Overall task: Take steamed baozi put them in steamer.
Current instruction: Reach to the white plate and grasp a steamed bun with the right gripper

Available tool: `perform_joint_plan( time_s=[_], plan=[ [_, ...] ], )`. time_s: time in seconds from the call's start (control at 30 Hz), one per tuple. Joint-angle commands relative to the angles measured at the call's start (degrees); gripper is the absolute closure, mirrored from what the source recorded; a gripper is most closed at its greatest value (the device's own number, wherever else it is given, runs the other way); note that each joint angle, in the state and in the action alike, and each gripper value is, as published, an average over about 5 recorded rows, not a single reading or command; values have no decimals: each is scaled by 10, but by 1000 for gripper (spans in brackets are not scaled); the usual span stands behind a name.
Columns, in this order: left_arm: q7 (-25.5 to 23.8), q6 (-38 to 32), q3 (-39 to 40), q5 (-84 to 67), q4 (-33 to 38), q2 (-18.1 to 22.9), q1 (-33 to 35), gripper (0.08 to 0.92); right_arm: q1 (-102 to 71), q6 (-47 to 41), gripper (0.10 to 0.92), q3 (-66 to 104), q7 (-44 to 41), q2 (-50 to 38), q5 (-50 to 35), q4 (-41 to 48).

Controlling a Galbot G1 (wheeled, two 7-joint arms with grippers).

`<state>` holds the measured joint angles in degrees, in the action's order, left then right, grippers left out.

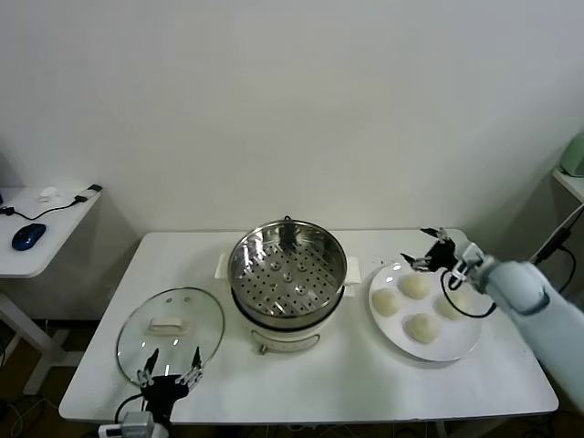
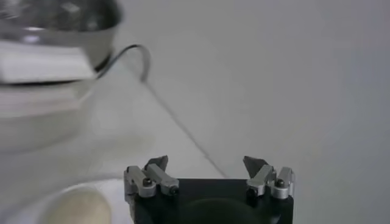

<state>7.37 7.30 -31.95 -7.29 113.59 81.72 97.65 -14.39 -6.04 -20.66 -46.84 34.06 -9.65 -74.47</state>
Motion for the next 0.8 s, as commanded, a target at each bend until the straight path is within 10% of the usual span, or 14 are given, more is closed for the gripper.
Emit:
perform_joint_plan(
  time_s=[0.03,0.8],
  plan=[
    [0,-4,1,0,-3,1,1,177,400,107,203,-444,-279,-61,36,125],
    [0,-24,-10,-1,-22,-6,9,177,267,1,203,-427,-178,187,18,343]
  ],
)
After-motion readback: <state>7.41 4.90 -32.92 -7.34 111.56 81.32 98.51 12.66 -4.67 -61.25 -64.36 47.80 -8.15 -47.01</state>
